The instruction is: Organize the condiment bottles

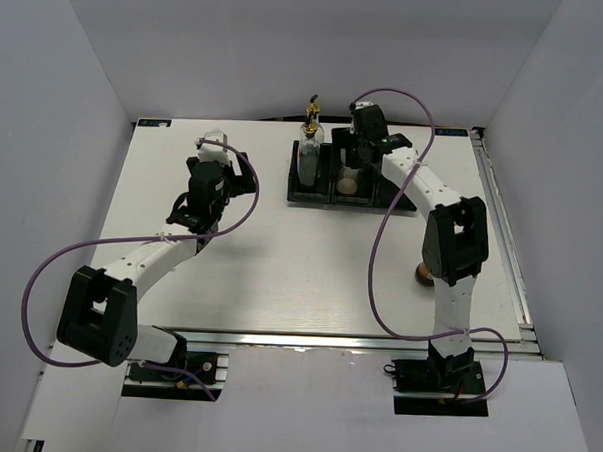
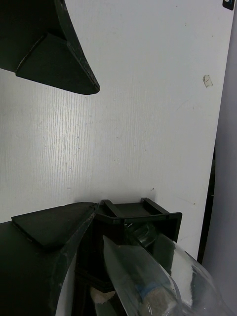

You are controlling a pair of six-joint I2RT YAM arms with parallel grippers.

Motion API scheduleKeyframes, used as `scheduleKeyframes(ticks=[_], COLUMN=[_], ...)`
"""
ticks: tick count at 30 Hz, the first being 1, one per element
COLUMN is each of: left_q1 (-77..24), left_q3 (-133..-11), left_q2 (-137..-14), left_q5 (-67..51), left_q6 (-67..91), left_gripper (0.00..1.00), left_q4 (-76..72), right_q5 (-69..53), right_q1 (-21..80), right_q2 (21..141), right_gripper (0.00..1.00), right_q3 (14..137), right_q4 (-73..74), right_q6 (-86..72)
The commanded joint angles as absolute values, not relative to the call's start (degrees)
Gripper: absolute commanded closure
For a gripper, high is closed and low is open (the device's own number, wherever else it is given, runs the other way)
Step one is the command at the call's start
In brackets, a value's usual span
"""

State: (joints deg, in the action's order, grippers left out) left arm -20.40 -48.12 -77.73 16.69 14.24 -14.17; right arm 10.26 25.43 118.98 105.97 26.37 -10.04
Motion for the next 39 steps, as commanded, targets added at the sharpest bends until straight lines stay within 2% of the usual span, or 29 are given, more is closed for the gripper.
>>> scheduleKeyframes(ticks=[1,7,10,16,21,23,27,39], left_q1=[-20.13,-20.13,-20.13,-20.13,-20.21,-20.21,-20.21,-20.21], left_q3=[-49.57,-49.39,-50.01,-48.35,-44.13,-43.33,-42.36,-41.75], left_q2=[-77.87,-76.73,-76.29,-74.19,-71.11,-70.23,-69.0,-68.03], left_q5=[15.47,14.24,14.41,14.68,13.98,14.15,13.8,14.68], left_q6=[14.33,14.94,15.47,17.48,19.16,19.6,20.04,19.95], left_gripper=[0.02,0.02,0.02,0.02,0.02,0.02,0.02,0.02], left_q4=[-14.42,-14.33,-12.93,-11.86,-12.48,-11.61,-11.43,-10.9], right_q5=[9.06,8.79,10.19,19.48,21.53,20.74,25.04,16.62], right_q1=[25.66,25.58,24.79,22.42,16.88,14.43,12.57,8.7], right_q2=[116.46,109.09,102.15,82.11,68.15,64.88,61.7,64.95], right_gripper=[0.11,0.11,0.11,0.11,0.1,0.11,0.11,0.11], right_q3=[106.95,107.06,100.83,78.78,65.42,64.25,61.44,53.18], right_q4=[24.96,28.65,28.83,27.24,36.46,41.73,46.32,44.22], right_q6=[-9.84,-9.14,-10.1,-14.23,-22.66,-23.9,-25.14,-20.22])
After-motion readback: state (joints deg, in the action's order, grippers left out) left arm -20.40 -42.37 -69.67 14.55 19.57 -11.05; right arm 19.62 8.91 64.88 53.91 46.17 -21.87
